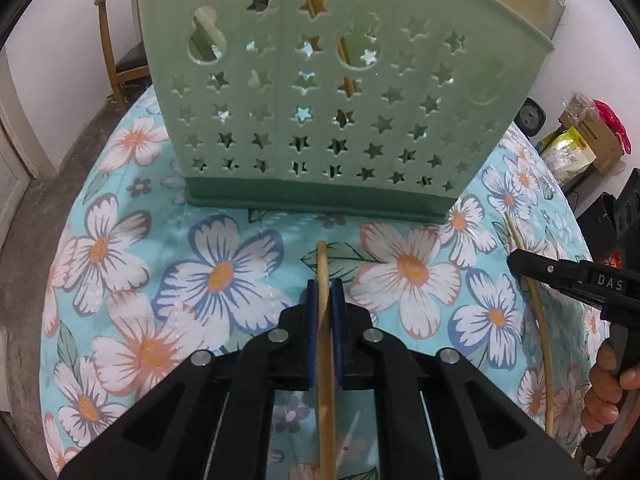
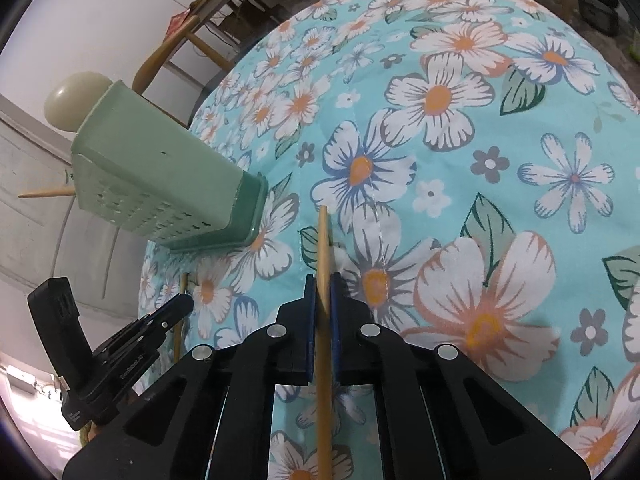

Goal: Organize utensils
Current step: 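Lift both chopsticks and carry them toward the green holder, then lower the left gripper's chopstick into the green holder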

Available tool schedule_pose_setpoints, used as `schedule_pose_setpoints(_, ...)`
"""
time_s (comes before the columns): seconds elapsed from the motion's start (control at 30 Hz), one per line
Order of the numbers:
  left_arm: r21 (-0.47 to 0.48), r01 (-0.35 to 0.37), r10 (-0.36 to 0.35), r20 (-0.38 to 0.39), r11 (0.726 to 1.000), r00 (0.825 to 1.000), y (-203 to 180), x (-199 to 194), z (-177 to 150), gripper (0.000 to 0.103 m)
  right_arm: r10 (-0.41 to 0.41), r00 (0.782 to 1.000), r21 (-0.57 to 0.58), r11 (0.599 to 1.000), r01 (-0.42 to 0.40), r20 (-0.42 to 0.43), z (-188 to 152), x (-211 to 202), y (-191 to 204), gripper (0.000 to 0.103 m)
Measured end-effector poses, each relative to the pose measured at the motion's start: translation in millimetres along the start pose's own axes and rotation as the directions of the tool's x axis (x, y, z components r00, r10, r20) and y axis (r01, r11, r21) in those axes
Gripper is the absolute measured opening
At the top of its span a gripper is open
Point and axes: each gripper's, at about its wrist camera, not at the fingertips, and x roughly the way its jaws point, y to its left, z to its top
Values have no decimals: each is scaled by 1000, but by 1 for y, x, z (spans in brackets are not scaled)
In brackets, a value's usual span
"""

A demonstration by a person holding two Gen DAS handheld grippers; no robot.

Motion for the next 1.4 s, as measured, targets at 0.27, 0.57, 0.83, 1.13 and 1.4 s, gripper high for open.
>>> schedule_pose_setpoints(0.27,32,-29,28,46,999,999,-12,-24,-1,6,39,998,-14,999,-38,42,-4,-33,3,5)
schedule_pose_setpoints(0.57,62,-37,30,109,997,994,-23,-58,-3,6,79,992,-48,996,-74,96,-8,-64,19,5)
schedule_pose_setpoints(0.83,87,-52,38,152,995,988,-30,-79,-3,6,108,985,-83,992,-98,131,-13,-89,34,5)
schedule_pose_setpoints(1.13,98,-62,45,173,993,984,-34,-89,-6,6,127,980,-111,988,-111,155,-14,-100,44,5)
schedule_pose_setpoints(1.4,96,-40,21,191,995,981,-33,-96,-8,6,150,974,-127,983,-130,170,-16,-110,48,4)
